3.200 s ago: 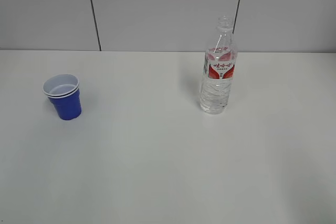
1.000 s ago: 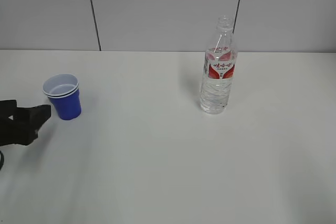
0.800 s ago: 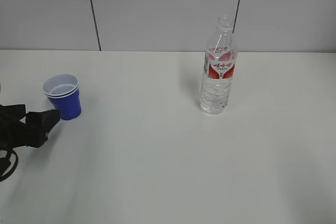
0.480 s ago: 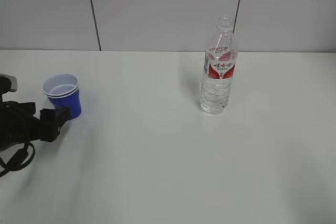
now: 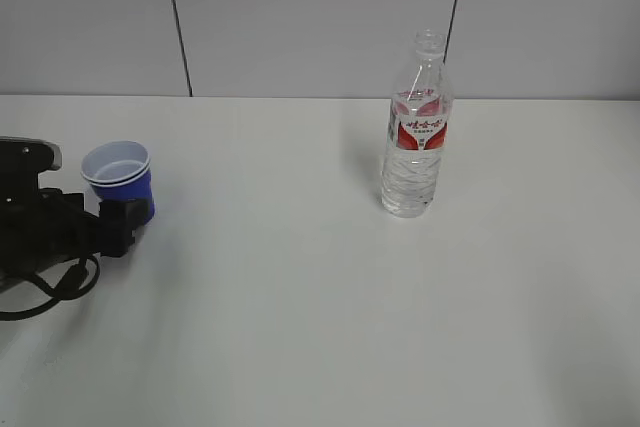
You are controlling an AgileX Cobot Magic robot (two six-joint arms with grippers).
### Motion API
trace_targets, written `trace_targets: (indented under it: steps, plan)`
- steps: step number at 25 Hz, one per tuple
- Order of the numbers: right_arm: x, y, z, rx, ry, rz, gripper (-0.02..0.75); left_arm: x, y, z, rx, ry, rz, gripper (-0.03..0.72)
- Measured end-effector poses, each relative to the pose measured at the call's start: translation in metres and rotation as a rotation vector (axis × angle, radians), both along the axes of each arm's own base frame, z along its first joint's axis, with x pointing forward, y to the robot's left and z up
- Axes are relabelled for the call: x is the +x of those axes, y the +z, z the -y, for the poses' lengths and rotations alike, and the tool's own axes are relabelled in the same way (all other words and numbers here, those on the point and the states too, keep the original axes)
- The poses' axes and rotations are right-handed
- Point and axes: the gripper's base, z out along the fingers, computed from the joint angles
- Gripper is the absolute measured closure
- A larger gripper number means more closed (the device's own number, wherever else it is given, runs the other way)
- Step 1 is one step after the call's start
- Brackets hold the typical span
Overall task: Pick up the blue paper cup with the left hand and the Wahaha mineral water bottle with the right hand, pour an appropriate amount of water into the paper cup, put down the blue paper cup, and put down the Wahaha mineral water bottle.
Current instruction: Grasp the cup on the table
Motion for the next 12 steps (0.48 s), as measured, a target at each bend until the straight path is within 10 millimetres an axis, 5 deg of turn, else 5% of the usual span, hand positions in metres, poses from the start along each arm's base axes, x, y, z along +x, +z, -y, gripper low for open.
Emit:
trace_targets:
  steps: [12]
  plan:
    - [0.0, 0.0, 0.0, 0.0, 0.0, 0.0, 0.15, 0.021, -0.016, -0.001, -0.009, 0.035, 0.016, 0.013]
